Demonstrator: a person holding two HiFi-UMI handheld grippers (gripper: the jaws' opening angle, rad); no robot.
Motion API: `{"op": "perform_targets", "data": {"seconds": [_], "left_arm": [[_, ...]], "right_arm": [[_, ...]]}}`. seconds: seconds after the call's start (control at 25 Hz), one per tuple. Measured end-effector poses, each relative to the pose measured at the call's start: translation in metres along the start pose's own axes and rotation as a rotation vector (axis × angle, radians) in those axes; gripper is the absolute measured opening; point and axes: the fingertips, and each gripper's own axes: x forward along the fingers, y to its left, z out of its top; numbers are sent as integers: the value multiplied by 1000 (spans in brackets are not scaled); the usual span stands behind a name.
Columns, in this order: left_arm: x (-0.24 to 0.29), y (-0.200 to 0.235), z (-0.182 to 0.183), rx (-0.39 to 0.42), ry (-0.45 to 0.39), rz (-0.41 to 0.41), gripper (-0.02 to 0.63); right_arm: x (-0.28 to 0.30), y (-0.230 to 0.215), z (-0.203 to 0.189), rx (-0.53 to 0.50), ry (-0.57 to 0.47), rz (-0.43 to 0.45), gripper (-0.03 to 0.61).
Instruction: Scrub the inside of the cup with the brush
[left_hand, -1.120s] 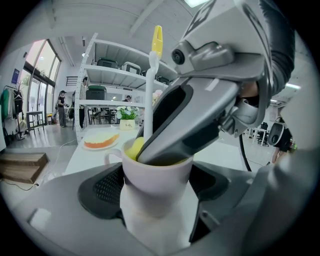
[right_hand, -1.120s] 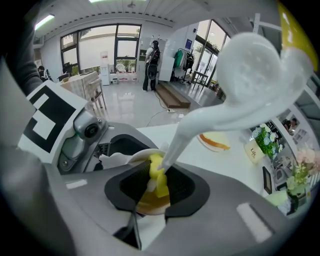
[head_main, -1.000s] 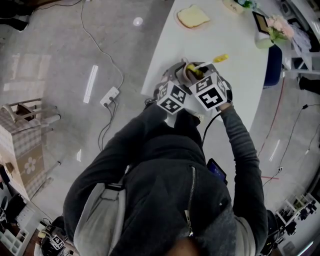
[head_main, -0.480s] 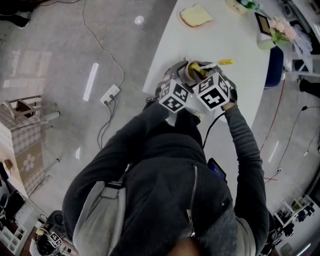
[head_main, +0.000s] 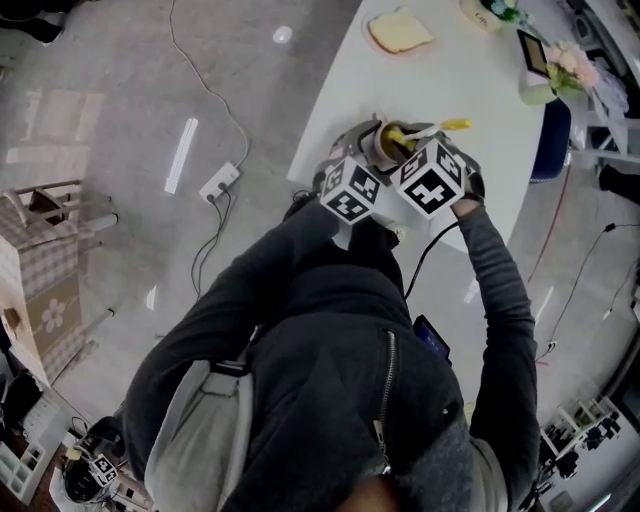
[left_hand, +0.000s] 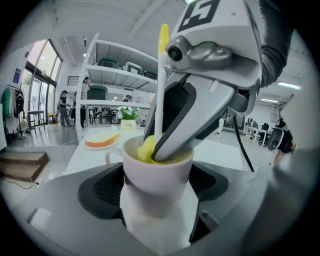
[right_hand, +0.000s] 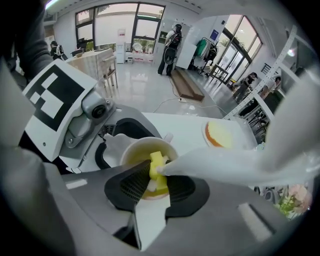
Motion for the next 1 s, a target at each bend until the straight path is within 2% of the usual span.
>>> {"op": "perform_targets", "data": {"seconds": [0.52, 1.0], "left_arm": [[-1, 1, -1, 2, -3, -9, 411], [0, 0, -2, 2, -6, -11, 411]], "right_arm": [[-5, 6, 1, 30, 2, 60, 95], [-9, 10, 2, 102, -10, 113, 95]]}}
